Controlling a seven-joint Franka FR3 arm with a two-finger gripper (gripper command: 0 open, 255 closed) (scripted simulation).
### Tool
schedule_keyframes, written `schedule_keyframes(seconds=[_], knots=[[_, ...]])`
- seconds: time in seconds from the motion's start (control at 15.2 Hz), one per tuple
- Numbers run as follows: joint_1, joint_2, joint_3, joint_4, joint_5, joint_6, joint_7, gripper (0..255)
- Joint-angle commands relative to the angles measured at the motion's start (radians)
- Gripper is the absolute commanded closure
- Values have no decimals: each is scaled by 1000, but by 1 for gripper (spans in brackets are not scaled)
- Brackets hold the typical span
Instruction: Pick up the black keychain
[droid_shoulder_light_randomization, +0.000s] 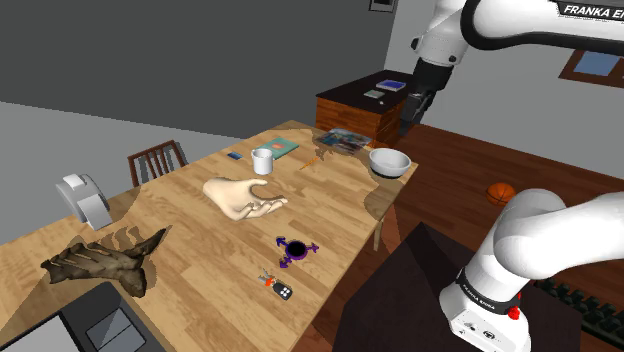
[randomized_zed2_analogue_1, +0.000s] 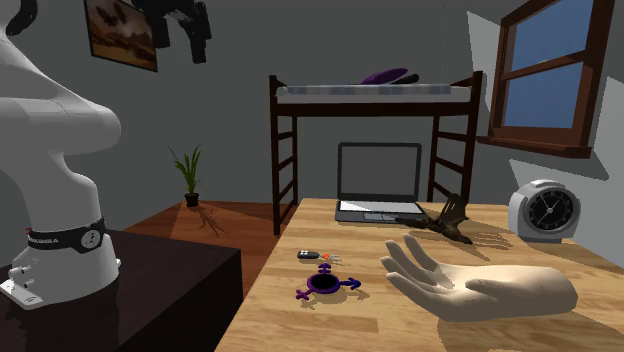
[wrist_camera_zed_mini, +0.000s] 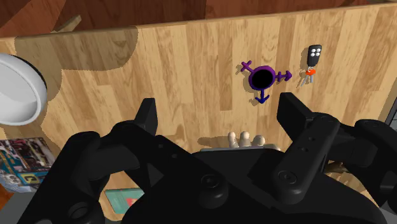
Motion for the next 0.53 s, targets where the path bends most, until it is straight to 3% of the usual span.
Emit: schedule_keyframes(seconds=[0.0, 0.46], knots=[[0, 0, 0, 0, 0, 0, 0, 0], [31, 61, 104, -141, 64, 186, 118, 0]])
